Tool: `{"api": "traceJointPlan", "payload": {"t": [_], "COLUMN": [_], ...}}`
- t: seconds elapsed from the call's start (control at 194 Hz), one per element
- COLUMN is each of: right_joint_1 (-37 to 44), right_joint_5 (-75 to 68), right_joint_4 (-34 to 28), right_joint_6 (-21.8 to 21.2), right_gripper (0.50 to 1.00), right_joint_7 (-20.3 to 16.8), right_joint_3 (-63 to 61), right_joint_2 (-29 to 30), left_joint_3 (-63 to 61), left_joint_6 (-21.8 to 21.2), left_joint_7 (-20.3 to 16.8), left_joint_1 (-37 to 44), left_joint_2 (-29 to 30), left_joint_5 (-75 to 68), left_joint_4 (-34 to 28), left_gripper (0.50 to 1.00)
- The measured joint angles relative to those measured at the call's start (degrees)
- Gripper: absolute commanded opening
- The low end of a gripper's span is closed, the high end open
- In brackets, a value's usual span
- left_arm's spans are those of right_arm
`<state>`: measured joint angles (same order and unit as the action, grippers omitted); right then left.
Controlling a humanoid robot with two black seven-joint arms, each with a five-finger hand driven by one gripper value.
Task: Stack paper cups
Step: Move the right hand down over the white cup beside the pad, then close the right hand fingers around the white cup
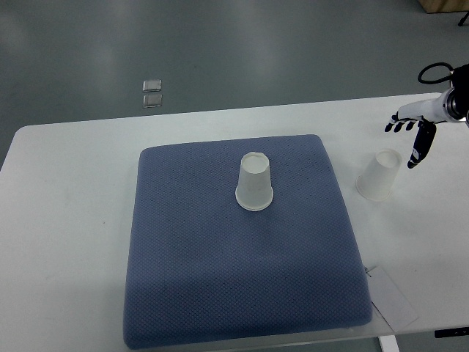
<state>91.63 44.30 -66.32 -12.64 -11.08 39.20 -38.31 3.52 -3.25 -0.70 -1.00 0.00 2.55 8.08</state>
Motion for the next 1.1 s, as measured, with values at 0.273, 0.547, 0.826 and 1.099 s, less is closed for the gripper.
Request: {"api": "traceJointPlan", "payload": {"t": [0.273, 0.547, 0.826, 1.099], "right_joint_1": [-5.1, -7.9, -8.8, -10.3], "right_joint_5": [0.0, 0.1, 0.2, 0.5], "right_joint_4": [2.5, 4.3, 4.9, 5.5], "right_joint_6": [1.5, 2.6, 3.2, 4.5], "right_gripper": [0.913, 0.913, 0.909, 0.897], "right_joint_7": [0.0, -0.2, -0.2, -0.1], "right_joint_3": [-5.0, -5.7, -5.7, -5.8], "right_joint_2": [2.4, 2.9, 3.6, 4.5], "left_joint_3": [0.0, 0.0, 0.0, 0.0], "left_joint_6": [0.0, 0.0, 0.0, 0.0], "left_joint_7": [0.0, 0.0, 0.0, 0.0], "left_joint_1": [0.0, 0.0, 0.0, 0.0], "left_joint_2": [0.0, 0.0, 0.0, 0.0], "left_joint_5": [0.0, 0.0, 0.0, 0.0], "left_joint_4": [0.0, 0.0, 0.0, 0.0], "left_gripper": [1.0, 1.0, 1.0, 1.0]}}
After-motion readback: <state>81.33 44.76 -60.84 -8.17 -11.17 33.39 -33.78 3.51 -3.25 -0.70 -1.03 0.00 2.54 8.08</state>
